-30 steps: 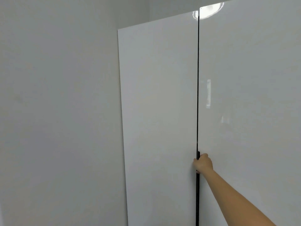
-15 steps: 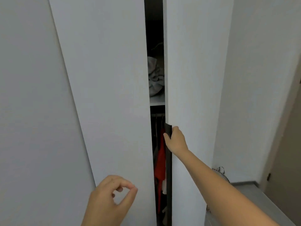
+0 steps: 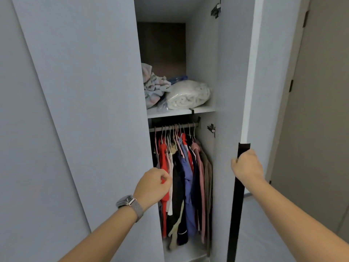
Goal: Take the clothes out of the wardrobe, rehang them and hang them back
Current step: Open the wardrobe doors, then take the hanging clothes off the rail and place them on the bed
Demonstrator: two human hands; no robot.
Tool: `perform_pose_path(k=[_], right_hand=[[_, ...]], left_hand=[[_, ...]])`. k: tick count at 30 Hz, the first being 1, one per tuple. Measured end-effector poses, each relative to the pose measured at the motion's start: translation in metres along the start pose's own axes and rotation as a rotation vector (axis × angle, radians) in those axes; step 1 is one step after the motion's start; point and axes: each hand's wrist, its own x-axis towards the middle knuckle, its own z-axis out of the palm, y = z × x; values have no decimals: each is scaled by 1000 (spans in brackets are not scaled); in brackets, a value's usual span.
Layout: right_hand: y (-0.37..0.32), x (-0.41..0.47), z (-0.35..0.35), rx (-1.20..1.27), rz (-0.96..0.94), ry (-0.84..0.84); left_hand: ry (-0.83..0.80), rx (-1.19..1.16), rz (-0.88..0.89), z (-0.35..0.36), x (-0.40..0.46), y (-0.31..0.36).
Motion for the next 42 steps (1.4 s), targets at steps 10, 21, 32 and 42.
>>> perform_pose_path(k=[10,21,32,42], right_hand=[[20,14,-19,-618,124,-326],[-36,102,94,7,-227,-643],[-113,127,226,499,-285,-1161],[-183,91,323,399,-400,-1099]], left_hand=[[-129,119,-40,38,55,-40],[-83,315,97,63,174,-67],[-160,1241,438,-14,290,-102],[-275,1473,621,-17,301,-134]])
